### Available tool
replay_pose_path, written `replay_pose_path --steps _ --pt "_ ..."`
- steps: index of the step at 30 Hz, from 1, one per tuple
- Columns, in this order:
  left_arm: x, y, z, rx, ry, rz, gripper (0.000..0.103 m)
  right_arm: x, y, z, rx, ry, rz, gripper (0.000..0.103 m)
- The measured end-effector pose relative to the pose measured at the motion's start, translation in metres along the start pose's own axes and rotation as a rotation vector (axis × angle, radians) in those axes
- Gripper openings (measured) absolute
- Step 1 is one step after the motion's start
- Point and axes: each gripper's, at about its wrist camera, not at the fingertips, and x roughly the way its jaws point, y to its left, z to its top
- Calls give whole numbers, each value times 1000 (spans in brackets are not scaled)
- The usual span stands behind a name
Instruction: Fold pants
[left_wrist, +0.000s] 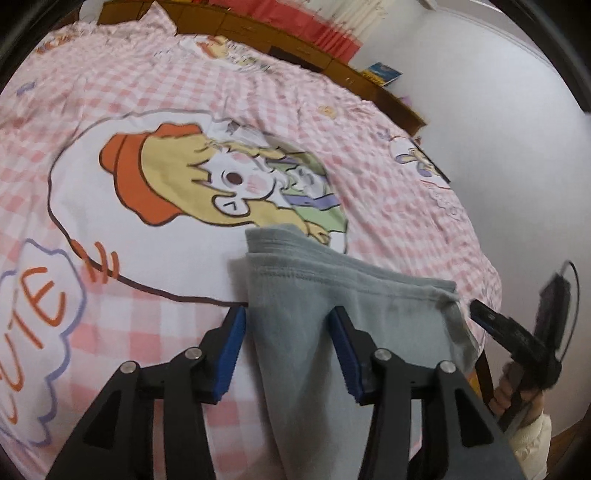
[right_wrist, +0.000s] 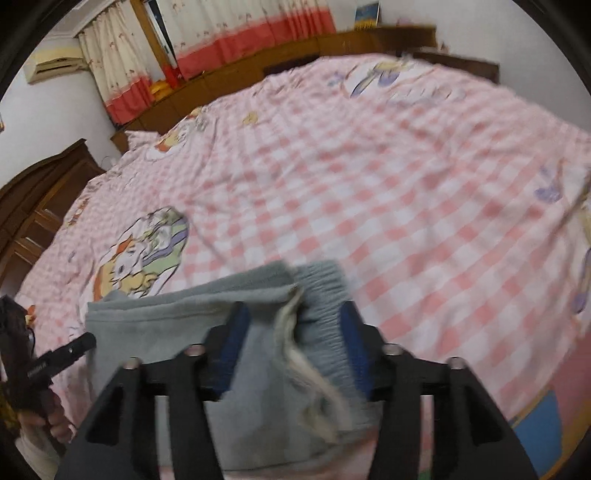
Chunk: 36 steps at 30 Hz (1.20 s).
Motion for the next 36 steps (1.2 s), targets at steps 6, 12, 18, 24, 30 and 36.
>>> replay_pose_path --steps 6,12,18,24,30,36 --pt "15 -5 3 -9 -2 6 51 36 -20 -2 13 98 -2 61" --pt "21 -14 2 25 -18 50 49 50 -13 -6 -17 71 -3 56" --pt "10 -24 0 56 -58 46 21 35 -3 -8 -73 4 -15 20" --pt "-33 -43 -5 106 -132 2 18 0 5 -6 -32 -79 36 14" --pt "-96 -37 2 140 -244 60 18 -29 46 0 -98 -111 130 14" --pt "-124 5 25 116 -214 200 18 -17 107 0 -147 -91 204 14"
